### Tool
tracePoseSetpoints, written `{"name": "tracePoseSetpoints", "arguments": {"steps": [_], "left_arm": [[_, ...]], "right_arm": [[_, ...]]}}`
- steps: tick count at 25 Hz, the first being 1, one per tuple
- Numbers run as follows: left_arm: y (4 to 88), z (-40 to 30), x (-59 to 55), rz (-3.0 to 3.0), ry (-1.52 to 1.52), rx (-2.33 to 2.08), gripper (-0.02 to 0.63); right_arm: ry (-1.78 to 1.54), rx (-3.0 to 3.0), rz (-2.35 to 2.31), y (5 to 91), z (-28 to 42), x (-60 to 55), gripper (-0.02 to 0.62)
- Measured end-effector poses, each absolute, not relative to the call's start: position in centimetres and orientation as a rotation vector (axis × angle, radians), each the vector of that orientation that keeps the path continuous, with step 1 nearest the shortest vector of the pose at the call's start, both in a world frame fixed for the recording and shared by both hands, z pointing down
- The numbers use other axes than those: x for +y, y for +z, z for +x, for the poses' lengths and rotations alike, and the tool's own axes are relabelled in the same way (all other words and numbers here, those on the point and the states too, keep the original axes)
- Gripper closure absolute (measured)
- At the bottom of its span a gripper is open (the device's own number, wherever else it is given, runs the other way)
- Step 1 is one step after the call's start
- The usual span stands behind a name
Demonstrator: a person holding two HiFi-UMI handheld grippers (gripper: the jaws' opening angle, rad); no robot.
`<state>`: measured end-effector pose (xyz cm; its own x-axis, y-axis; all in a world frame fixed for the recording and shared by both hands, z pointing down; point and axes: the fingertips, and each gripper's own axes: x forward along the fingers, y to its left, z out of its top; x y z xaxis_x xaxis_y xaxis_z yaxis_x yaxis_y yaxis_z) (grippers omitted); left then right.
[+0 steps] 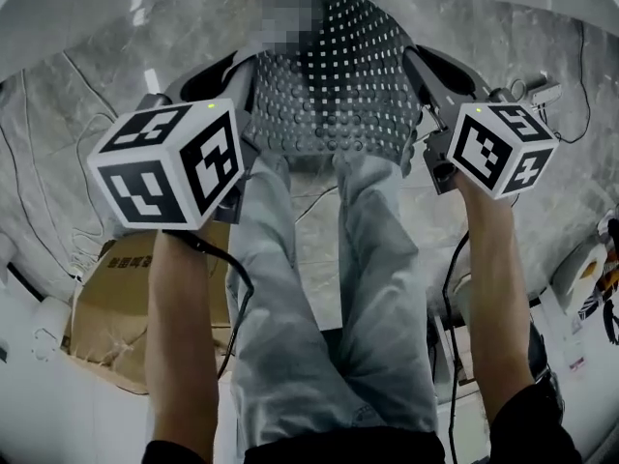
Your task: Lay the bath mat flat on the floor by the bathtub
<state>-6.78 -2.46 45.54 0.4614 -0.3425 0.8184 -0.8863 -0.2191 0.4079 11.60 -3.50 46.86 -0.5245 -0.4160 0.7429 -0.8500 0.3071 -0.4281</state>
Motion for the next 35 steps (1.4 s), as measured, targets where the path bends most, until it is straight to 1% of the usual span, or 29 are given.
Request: {"name": "tracePoseSetpoints", "arguments": {"steps": [8, 13, 35], "left_arm": [[48.0, -7.9, -3.1, 1.794, 0.733, -1.081, 0.586], [48.8, -7.2, -4.2, 1.808, 0.74, -1.069, 0.586], [54.3, -10.1, -7.4, 1.715, 0.716, -1.204, 0.586]], "right_arm": [[1.107, -2.066, 1.093, 50.3, 10.7, -4.0, 0.572], [1.102, -2.05, 1.094, 51.2, 11.5, -5.0, 0.572], [1.081, -2.018, 0.991, 57.5, 11.7, -8.9, 0.572]]}}
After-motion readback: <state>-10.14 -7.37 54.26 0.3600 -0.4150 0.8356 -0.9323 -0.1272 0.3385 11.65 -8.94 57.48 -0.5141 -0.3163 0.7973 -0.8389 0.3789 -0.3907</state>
